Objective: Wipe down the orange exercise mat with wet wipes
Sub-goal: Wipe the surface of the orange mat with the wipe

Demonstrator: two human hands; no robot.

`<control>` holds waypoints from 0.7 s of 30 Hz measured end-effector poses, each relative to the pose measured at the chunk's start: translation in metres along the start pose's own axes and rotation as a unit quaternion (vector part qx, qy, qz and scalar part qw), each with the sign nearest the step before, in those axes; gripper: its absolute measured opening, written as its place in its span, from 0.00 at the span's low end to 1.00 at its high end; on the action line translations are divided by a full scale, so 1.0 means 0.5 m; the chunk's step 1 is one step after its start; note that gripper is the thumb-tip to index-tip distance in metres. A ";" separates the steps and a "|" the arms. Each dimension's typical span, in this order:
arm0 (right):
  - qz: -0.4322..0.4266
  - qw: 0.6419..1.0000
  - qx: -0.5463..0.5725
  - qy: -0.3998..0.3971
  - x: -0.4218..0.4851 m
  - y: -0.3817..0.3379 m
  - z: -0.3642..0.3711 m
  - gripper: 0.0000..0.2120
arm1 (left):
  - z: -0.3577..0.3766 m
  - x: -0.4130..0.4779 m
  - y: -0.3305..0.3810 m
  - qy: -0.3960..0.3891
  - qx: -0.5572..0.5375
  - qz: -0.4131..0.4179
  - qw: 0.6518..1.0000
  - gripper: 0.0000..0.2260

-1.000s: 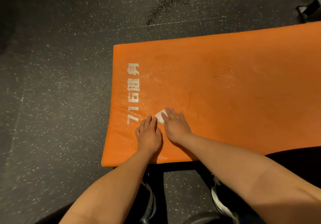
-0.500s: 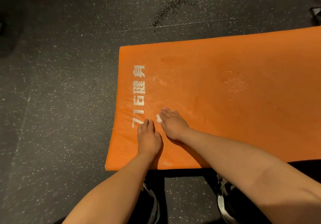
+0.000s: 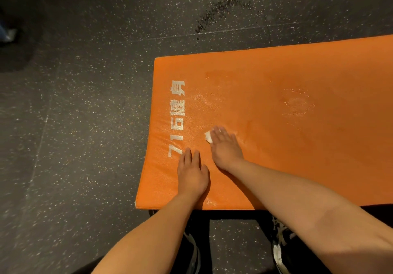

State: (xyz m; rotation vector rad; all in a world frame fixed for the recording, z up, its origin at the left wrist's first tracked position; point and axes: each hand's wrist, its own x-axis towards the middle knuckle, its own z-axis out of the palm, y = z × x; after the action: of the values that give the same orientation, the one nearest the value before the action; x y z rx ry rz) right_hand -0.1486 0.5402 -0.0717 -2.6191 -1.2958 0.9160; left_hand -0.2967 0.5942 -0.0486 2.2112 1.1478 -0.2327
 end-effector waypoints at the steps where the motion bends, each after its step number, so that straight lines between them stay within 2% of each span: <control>1: 0.018 1.000 0.013 0.008 -0.006 -0.003 0.003 0.27 | 0.001 -0.002 0.000 -0.002 0.009 0.001 1.000 0.26; 3: -0.005 1.000 0.026 0.004 -0.022 -0.028 0.014 0.28 | -0.003 -0.004 -0.003 -0.008 0.008 0.001 1.000 0.25; 7: -0.122 0.992 -0.014 -0.040 -0.037 -0.040 0.018 0.26 | -0.008 -0.006 -0.001 -0.007 -0.016 -0.001 1.000 0.24; 9: -0.098 0.994 -0.037 -0.023 -0.032 -0.004 0.006 0.26 | -0.007 -0.007 0.007 -0.005 -0.004 -0.010 1.000 0.24; 12: 0.047 0.999 -0.015 0.008 -0.037 0.061 -0.013 0.28 | 0.002 -0.014 0.017 -0.008 0.063 0.008 0.998 0.24; 14: 0.102 0.995 -0.001 0.009 -0.055 0.067 -0.014 0.28 | 0.008 -0.019 0.020 -0.011 0.089 0.017 0.996 0.24; 16: 0.078 0.997 0.018 -0.009 -0.074 0.039 -0.007 0.27 | 0.010 -0.022 0.022 -0.015 0.099 0.015 0.995 0.24; 19: -0.027 0.999 0.006 -0.036 -0.095 0.004 0.009 0.27 | 0.016 -0.034 0.029 0.005 0.125 0.067 0.990 0.23; 21: -0.034 0.999 -0.010 -0.033 -0.099 0.023 0.005 0.27 | 0.026 -0.047 0.044 0.005 0.125 0.094 0.988 0.23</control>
State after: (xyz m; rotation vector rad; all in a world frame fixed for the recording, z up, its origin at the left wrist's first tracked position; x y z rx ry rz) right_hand -0.1649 0.4954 -0.0540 -2.5631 -1.4067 0.9917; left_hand -0.2918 0.5611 -0.0388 2.5250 0.9501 -0.3011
